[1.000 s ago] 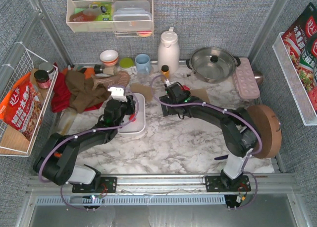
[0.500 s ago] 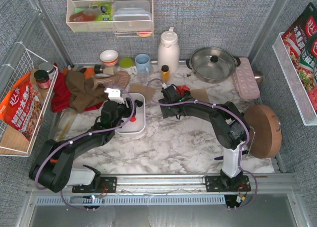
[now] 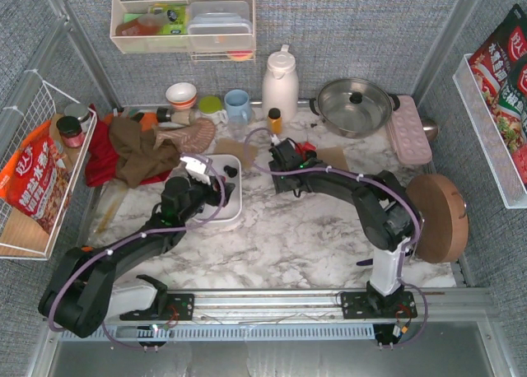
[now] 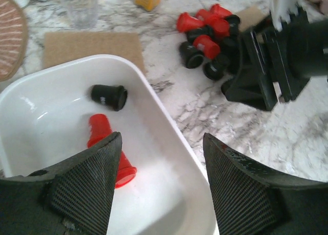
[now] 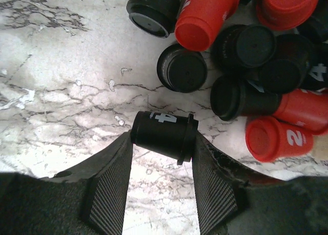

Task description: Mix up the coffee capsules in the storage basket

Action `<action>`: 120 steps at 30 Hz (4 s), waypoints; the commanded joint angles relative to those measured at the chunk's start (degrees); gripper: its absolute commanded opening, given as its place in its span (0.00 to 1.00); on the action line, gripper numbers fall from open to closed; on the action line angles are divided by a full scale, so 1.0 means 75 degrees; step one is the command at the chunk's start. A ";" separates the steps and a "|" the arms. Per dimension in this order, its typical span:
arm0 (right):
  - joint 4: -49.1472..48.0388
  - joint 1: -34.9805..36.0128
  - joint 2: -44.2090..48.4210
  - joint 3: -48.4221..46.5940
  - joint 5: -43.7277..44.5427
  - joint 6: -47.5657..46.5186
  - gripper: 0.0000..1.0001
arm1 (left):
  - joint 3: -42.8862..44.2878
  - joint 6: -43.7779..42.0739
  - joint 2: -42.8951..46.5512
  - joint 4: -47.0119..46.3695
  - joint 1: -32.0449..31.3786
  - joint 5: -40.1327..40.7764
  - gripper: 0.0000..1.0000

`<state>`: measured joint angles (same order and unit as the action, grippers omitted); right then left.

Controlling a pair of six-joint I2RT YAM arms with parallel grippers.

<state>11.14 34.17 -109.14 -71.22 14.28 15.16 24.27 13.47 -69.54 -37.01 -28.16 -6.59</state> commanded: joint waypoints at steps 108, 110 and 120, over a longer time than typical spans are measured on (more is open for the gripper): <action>-0.0780 -0.2166 0.0531 0.1123 -0.1585 0.0621 0.52 | -0.0446 -0.1656 -0.0797 -0.2883 -0.0434 -0.1188 0.75; -0.0703 -0.2162 0.0587 0.1135 -0.1585 0.0594 0.49 | -0.0447 -0.1682 -0.0798 -0.2924 -0.0468 -0.1385 0.74; -0.0074 -0.1582 0.2615 0.1738 -0.2176 0.0646 0.44 | -0.1024 -0.3178 -0.1553 -0.4872 -0.0787 -0.2681 0.95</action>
<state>8.08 19.94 -95.29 -59.68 0.80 19.64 18.55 -4.64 -78.65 -61.25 -33.69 -20.88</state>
